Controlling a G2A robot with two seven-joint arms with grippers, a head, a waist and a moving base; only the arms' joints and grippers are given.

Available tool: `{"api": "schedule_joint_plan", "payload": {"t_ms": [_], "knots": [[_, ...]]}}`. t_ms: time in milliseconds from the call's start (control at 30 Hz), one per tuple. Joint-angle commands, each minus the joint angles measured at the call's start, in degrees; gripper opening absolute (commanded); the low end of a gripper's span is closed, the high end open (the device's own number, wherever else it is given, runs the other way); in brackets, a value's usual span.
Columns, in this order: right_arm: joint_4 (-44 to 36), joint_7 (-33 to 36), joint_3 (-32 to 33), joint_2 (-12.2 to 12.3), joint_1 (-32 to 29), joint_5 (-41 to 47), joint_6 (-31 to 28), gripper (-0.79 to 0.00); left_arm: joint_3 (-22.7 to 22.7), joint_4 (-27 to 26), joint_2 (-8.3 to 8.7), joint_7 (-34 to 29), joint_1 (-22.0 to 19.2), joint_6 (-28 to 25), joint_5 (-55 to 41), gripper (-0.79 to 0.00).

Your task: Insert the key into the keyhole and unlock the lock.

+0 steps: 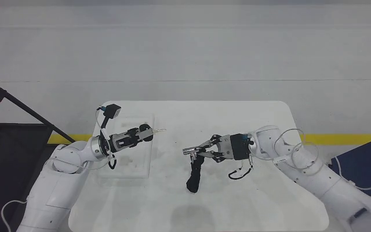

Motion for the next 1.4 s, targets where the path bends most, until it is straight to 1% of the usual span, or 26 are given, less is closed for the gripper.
{"api": "schedule_joint_plan", "payload": {"t_ms": [0,200,400,500,600,667,767,800,867,900,933,967,1000,1367], "knots": [[1.95,-0.32,-1.17,-0.27,0.86,1.08,0.32,-0.785,0.0,0.0,0.0,0.0,0.0,0.0,0.0,-0.785],[4.91,-1.87,-3.51,0.23,1.79,4.14,1.87,-0.785,0.0,0.0,0.0,0.0,0.0,0.0,0.0,-0.785],[4.48,-4.24,-6.08,2.58,2.35,3.36,4.24,-0.785,0.0,0.0,0.0,0.0,0.0,0.0,0.0,-0.785],[3.29,-4.3,-7.33,3.49,2.61,4.03,4.29,-0.785,0.0,0.0,0.0,0.0,0.0,0.0,0.0,-0.785],[3.29,-4.3,-7.33,3.49,2.61,4.03,4.29,-0.785,0.0,0.0,0.0,0.0,0.0,0.0,0.0,-0.785],[3.29,-4.3,-7.33,3.49,2.61,4.03,4.29,-0.785,-0.06,-1.07,-0.03,0.83,-0.18,-0.29,1.27,-0.785],[3.29,-4.3,-7.33,3.49,2.61,4.03,4.29,-0.785,-0.21,-3.61,-0.05,2.85,-0.59,-2.92,8.49,-0.785],[3.29,-4.3,-7.33,3.49,2.61,4.03,4.29,-0.785,-0.31,-4.42,-0.08,4.04,-0.76,-4.66,12.26,-0.785],[3.29,-4.3,-7.33,3.49,2.61,4.03,4.29,-0.785,-0.54,-5.57,-0.17,6.13,-0.83,-7.97,16.46,-0.785],[3.29,-4.3,-7.33,3.49,2.61,4.03,4.29,-0.785,-1.37,-6.63,-0.26,8.55,-1.1,-11.55,19.23,-0.785],[3.29,-4.3,-7.33,3.49,2.61,4.03,4.29,-0.785,-2.38,-7.02,-0.47,12.34,-0.66,-16.0,23.11,-0.785],[3.29,-4.3,-7.33,3.49,2.61,4.03,4.29,-0.785,-2.93,-7.05,-0.59,14.23,-0.34,-17.48,25.17,-0.785],[3.29,-4.3,-7.33,3.49,2.61,4.03,4.29,-0.785,-3.43,-7.29,-0.65,15.29,-0.34,-18.31,26.49,-0.785],[3.29,-4.3,-7.33,3.49,2.61,4.03,4.29,-0.785,-3.43,-7.29,-0.65,15.29,-0.34,-18.31,26.49,-0.785]]}}
